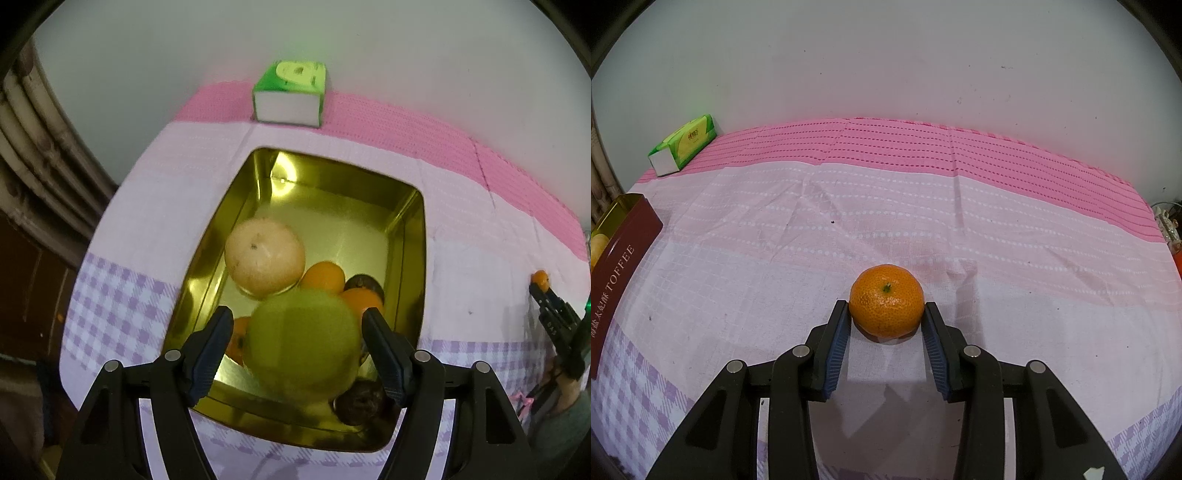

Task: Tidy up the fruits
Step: 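Open the left gripper to release the pear and withdraw, then carry the tangerine to the tray and lower it with the right gripper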

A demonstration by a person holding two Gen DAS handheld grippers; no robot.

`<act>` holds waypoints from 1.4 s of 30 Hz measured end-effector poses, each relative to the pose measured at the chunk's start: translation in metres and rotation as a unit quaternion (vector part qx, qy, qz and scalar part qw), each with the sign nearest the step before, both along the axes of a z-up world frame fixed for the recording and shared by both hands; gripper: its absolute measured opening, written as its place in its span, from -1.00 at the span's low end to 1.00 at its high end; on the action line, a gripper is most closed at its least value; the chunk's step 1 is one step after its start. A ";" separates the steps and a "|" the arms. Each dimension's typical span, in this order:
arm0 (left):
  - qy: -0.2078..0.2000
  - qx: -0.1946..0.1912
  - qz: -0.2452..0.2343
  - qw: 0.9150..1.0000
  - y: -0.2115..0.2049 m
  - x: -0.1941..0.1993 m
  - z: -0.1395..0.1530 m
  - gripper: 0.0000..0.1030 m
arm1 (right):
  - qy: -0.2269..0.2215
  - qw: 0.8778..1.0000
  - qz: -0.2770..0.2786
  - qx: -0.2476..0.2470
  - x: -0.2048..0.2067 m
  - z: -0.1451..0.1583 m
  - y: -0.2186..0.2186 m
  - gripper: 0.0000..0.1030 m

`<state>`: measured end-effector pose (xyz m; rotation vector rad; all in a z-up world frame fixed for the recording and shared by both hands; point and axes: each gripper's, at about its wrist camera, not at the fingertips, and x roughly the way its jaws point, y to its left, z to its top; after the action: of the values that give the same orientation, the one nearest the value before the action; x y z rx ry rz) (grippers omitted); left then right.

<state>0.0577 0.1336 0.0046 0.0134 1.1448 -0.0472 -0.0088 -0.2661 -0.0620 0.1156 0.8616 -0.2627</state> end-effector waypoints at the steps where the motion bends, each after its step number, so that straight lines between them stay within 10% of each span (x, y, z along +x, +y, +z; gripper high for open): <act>1: -0.001 0.001 -0.001 1.000 0.000 0.001 0.002 0.44 | 0.000 1.000 0.000 0.000 0.000 0.000 0.000 -0.27; 42: -0.061 0.042 0.060 0.995 0.053 -0.037 0.010 0.73 | 0.012 1.000 0.013 -0.011 0.004 0.009 0.013 -0.31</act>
<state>0.0206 0.1866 0.0144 0.0214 1.0221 0.1075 -0.0048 -0.2533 -0.0526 0.0802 0.8824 -0.2491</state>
